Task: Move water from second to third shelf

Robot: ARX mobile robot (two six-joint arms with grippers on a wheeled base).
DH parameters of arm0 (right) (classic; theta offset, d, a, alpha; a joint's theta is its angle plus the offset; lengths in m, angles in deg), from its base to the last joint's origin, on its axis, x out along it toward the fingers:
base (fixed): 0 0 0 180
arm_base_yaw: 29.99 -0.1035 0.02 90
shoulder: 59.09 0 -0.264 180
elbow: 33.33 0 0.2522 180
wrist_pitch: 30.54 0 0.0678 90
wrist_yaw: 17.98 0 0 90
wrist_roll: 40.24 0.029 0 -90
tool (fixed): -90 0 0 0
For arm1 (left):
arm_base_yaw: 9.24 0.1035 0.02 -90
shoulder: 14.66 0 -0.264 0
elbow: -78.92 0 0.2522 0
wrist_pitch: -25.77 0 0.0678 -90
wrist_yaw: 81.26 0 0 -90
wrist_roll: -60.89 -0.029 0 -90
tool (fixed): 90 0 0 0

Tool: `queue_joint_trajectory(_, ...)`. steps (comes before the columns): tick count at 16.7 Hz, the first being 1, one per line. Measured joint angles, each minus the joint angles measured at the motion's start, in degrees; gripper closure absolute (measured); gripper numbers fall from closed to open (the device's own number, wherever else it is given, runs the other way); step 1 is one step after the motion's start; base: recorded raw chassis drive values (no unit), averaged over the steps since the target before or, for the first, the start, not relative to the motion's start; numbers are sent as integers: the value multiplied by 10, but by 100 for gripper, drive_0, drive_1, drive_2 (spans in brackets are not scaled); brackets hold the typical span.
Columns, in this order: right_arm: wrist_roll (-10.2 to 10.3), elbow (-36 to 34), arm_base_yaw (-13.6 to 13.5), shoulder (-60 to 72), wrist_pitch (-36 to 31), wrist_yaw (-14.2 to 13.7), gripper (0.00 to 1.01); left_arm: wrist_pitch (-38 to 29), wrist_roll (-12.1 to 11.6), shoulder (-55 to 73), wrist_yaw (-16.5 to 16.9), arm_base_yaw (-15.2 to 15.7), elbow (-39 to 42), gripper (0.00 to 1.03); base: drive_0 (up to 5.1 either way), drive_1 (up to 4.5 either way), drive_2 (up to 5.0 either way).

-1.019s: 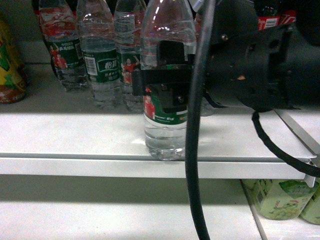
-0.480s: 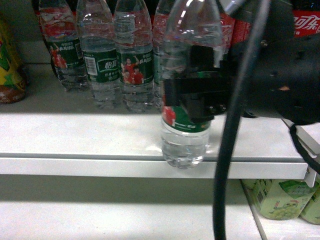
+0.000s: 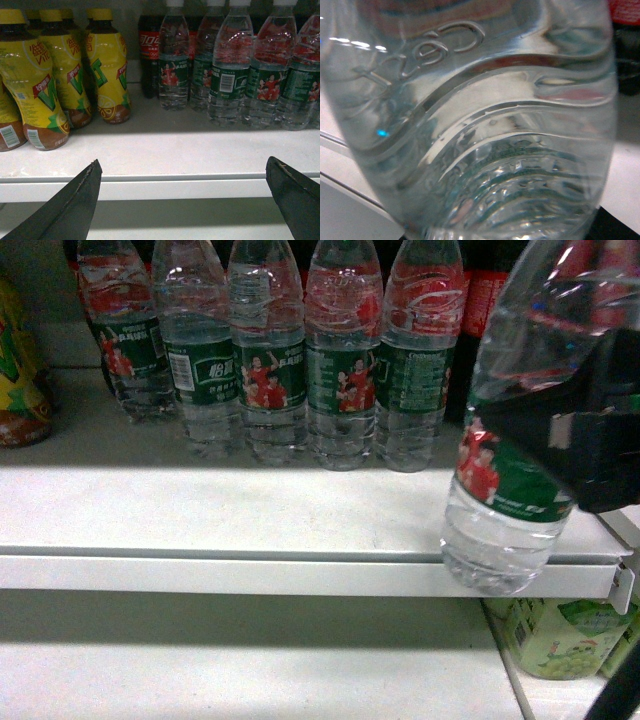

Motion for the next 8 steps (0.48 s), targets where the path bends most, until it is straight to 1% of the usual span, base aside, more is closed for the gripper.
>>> queue_joint_trajectory(3,-6,-25,33,-71,28,-4,59,0,0,0,0,0,0,5,0,0,0)
queue_joint_trajectory(5,-13,-41,56,-110,50,-7,59,0,0,0,0,0,0,5,0,0,0)
queue_joint_trajectory(8,-21,-67,105,-172,82,-3,60,0,0,0,0,0,0,5,0,0,0)
